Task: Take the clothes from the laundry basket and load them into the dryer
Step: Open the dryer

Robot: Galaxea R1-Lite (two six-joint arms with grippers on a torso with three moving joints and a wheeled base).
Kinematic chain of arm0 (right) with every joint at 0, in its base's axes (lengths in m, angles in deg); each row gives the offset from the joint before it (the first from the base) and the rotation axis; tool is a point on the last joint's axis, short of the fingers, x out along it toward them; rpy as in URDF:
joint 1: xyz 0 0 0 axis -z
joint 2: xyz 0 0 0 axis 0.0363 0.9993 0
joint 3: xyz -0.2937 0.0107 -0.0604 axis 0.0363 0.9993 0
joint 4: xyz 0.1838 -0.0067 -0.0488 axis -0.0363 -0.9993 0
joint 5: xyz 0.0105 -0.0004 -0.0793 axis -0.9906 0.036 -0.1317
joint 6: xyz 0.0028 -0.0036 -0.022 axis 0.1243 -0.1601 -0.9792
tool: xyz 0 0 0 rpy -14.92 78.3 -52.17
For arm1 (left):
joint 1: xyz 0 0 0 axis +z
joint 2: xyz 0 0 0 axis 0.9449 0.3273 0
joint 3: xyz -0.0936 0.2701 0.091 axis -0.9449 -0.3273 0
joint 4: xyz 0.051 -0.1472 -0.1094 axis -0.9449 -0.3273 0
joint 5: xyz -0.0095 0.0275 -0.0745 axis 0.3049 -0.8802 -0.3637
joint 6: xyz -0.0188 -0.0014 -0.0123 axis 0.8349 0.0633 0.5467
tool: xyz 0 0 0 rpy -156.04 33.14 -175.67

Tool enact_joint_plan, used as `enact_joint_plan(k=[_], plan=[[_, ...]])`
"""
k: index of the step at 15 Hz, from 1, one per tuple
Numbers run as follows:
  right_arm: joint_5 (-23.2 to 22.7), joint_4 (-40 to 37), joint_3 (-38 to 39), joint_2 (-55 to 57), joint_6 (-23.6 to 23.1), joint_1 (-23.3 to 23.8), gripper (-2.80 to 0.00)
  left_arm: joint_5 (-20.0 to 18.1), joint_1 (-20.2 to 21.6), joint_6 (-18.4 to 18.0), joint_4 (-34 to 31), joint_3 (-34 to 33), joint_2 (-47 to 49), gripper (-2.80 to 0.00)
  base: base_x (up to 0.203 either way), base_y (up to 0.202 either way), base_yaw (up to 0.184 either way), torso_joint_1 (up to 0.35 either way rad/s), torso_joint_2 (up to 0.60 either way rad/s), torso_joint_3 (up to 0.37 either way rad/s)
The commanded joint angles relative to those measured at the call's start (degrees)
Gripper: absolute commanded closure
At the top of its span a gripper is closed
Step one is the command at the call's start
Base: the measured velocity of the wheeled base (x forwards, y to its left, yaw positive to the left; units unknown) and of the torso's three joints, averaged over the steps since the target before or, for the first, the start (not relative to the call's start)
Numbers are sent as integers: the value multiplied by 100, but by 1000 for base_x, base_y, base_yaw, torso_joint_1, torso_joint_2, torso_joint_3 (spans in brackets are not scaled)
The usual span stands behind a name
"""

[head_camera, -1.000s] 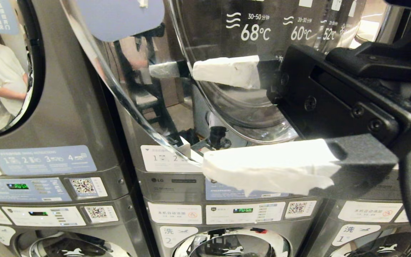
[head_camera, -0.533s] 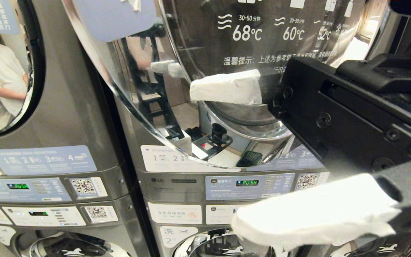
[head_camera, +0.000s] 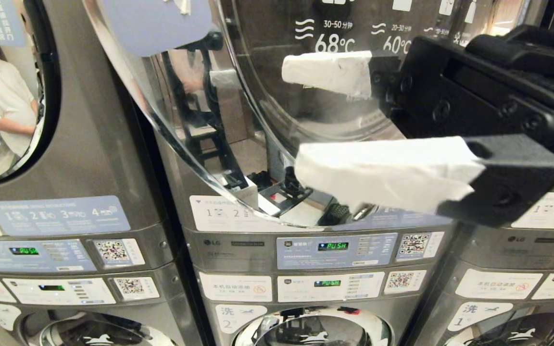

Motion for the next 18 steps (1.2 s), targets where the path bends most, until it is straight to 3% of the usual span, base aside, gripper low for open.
enact_joint_plan(k=[1, 6, 18], plan=[[126, 14, -237, 245, -33, 31, -280, 0, 0, 1, 0, -1, 0, 0, 0, 0, 0, 0, 0, 0], [269, -19, -903, 871, -116, 29, -280, 0, 0, 1, 0, -1, 0, 0, 0, 0, 0, 0, 0, 0], [-301, -19, -854, 943, -63, -193, -280, 0, 0, 1, 0, -1, 0, 0, 0, 0, 0, 0, 0, 0]])
